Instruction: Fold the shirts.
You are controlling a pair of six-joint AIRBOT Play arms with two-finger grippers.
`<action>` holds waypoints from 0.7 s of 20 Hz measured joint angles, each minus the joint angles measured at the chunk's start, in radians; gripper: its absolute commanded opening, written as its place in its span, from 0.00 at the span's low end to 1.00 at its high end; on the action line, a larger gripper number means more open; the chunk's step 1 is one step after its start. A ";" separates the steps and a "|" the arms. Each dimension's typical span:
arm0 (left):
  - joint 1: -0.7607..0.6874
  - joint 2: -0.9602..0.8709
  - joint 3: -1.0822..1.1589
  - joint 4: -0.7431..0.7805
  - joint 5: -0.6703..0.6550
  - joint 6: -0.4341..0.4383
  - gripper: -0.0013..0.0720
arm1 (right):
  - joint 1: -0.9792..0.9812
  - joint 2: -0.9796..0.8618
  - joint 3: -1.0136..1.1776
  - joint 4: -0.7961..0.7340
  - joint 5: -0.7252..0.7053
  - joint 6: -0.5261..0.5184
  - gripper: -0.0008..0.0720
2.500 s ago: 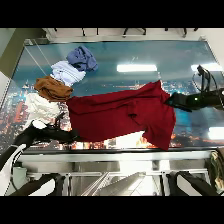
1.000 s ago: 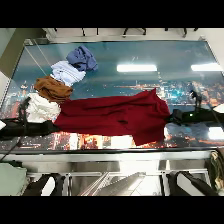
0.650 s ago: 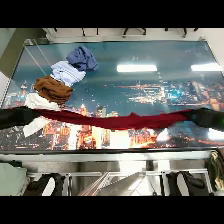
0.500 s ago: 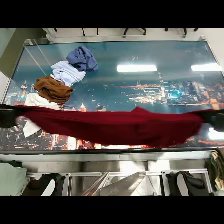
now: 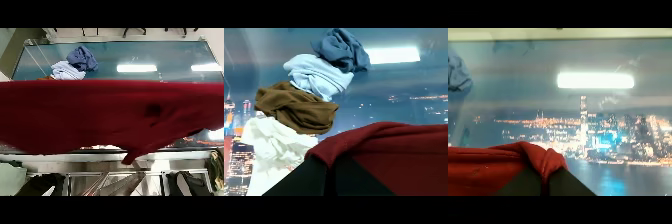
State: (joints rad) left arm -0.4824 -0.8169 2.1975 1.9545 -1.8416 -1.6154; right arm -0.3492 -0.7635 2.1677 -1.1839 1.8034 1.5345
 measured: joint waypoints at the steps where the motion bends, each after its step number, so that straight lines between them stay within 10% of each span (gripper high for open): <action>1: -0.011 0.013 -0.018 0.022 -0.001 0.000 0.05 | 0.000 -0.013 0.034 -0.009 0.003 0.002 0.04; 10: -0.005 -0.052 -0.390 0.123 0.067 0.029 0.05 | 0.001 -0.165 -0.132 -0.068 -0.062 -0.013 0.04; 14: 0.234 -0.257 -0.556 -0.105 0.272 0.116 0.05 | 0.045 -0.247 -0.441 -0.065 -0.303 -0.016 0.04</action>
State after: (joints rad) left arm -0.2485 -1.0740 1.6413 1.8496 -1.5700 -1.4994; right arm -0.3038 -1.0103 1.7271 -1.2488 1.5005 1.5188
